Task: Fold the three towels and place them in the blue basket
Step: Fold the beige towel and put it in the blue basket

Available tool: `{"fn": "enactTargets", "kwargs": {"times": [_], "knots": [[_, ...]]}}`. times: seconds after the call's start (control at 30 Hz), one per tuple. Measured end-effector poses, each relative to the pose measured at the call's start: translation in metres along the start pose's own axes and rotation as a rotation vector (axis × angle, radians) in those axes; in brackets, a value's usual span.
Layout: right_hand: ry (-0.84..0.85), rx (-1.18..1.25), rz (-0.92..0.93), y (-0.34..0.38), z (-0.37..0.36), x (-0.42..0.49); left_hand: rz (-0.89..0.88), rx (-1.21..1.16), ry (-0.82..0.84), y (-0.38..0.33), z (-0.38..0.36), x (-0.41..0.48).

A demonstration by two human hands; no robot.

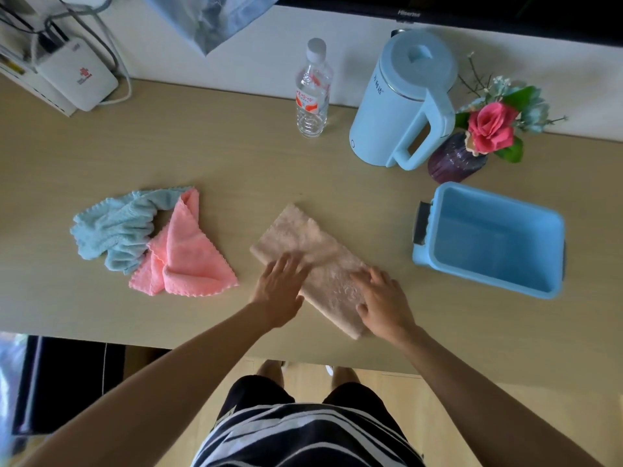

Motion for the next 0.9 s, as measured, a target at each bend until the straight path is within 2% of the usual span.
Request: {"fn": "enactTargets", "kwargs": {"times": [0.1,0.2,0.3,0.37,0.7,0.9], "knots": [[0.036,0.029,0.014,0.011,-0.010,-0.014,-0.009,0.070,0.013,0.002,0.010,0.018],[0.075,0.053,0.100,0.025,-0.021,-0.028,-0.180,0.124,-0.029,-0.012,0.019,0.018],[0.069,0.020,0.159,0.031,-0.028,-0.035,-0.380,0.161,0.080,-0.022,0.007,-0.001],[0.054,-0.003,0.174,0.029,-0.030,-0.034,-0.430,0.159,0.147,-0.021,-0.005,-0.015],[-0.105,-0.086,0.234,0.030,-0.021,-0.024,-0.386,0.139,0.135,-0.019,-0.017,-0.034],[-0.075,-0.039,0.208,0.036,-0.022,-0.017,-0.341,0.169,0.119,-0.025,-0.021,-0.037]]}}
Point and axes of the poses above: each hand's wrist, its own x-axis towards the middle knuckle, its own z-axis out of the back of the hand, y = z × x, the point moved 3 cm from there along x, towards the middle knuckle, and after that the axes turned 5 degrees about -x, right-handed, at the moved point
